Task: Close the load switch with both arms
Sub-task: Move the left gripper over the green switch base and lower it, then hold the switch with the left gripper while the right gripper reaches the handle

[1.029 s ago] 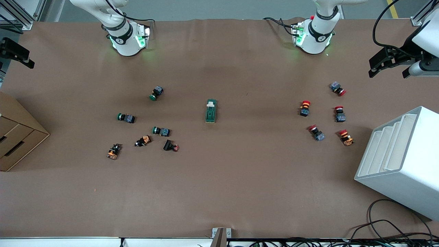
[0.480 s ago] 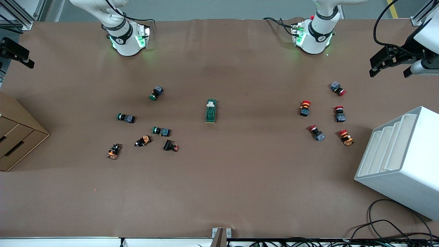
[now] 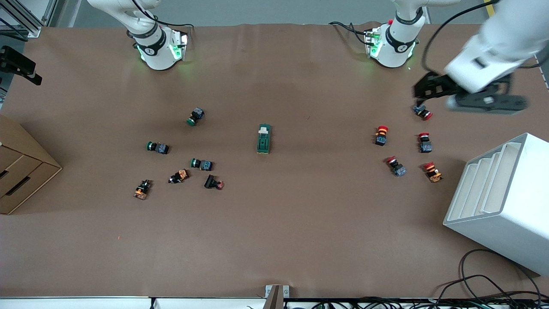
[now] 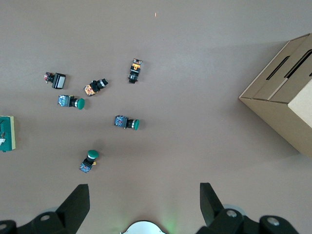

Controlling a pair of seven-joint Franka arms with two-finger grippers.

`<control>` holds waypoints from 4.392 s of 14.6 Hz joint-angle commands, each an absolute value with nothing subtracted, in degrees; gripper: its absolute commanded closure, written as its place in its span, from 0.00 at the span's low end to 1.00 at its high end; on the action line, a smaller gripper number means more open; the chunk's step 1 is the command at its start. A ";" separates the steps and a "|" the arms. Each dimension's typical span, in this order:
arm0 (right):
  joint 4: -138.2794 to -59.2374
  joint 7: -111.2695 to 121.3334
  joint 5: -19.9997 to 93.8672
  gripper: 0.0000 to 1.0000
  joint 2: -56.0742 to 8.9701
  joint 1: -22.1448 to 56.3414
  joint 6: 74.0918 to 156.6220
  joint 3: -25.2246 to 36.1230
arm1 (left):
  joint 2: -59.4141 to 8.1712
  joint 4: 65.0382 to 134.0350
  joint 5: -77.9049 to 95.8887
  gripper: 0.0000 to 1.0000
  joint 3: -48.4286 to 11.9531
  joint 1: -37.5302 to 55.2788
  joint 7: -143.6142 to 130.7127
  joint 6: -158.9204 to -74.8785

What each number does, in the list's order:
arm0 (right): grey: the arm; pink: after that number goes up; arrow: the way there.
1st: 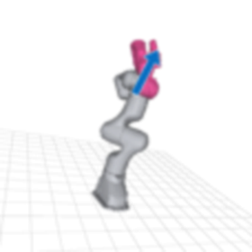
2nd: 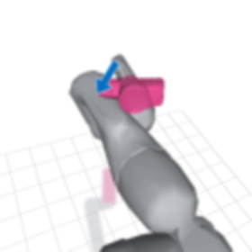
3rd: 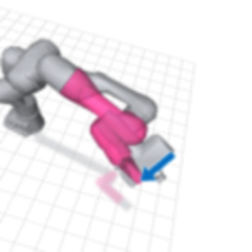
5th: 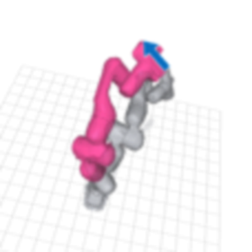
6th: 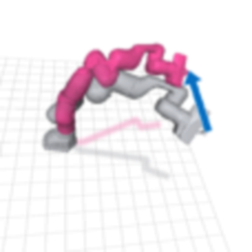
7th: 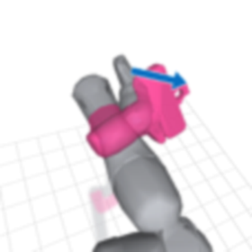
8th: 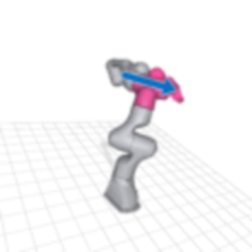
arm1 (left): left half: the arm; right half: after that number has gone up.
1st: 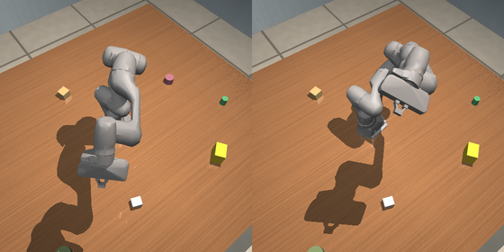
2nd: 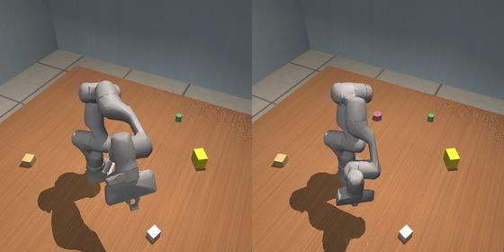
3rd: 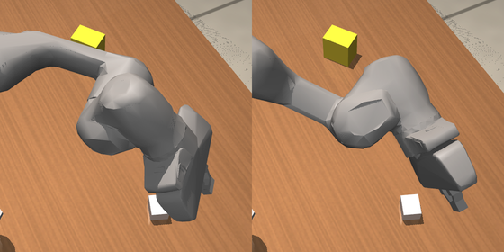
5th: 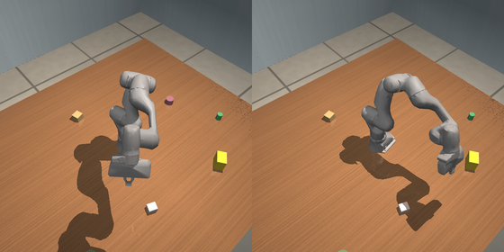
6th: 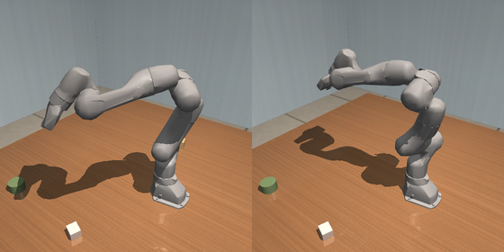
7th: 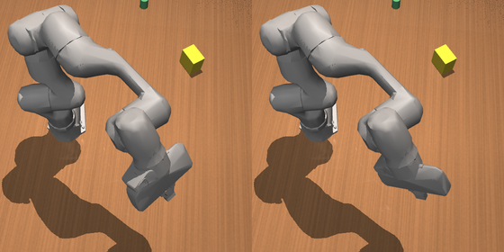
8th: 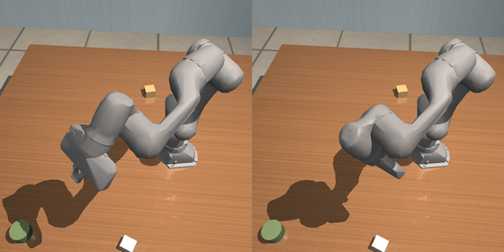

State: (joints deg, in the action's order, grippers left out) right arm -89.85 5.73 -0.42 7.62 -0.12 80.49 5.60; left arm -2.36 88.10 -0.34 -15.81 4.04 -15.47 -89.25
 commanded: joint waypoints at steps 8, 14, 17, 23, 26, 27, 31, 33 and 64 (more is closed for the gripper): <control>-89.38 6.42 -1.67 0.00 0.36 -1.31 81.82 6.50 | -8.95 101.69 -6.30 0.00 -26.10 14.30 -45.14 -114.08; -89.12 6.50 -3.24 0.00 -6.06 -1.85 83.32 6.68 | -19.05 101.69 -20.36 0.00 -26.10 25.74 -66.67 -120.39; -89.73 5.54 -6.07 0.00 -6.15 -1.23 83.85 6.50 | -24.68 101.69 -30.20 0.00 -26.10 30.31 -79.32 -124.18; -86.05 2.03 -6.51 0.00 -10.63 -1.67 86.74 6.59 | -32.25 101.69 -44.10 0.00 -26.10 36.29 -97.10 -129.29; -86.48 -9.88 -3.36 0.00 -11.51 -0.01 87.37 6.33 | -33.39 102.66 -51.48 0.01 -26.19 38.84 -100.89 -129.55; -86.83 -15.15 -0.56 0.00 -11.69 0.52 87.10 6.33 | -33.66 103.00 -53.42 0.01 -26.28 39.54 -102.46 -130.68; -87.89 -33.78 2.37 0.00 -13.00 5.25 87.71 6.15 | -36.90 106.34 -69.38 0.01 -26.28 41.57 -114.13 -132.10; -87.89 -48.37 2.37 0.00 -13.97 10.61 88.24 6.15 | -38.75 108.80 -83.00 0.01 -26.28 41.48 -124.49 -132.10; -112.58 -130.96 6.59 0.00 -26.72 54.75 143.43 6.24 | -45.97 112.76 -111.36 0.00 -25.75 47.46 -147.39 -116.72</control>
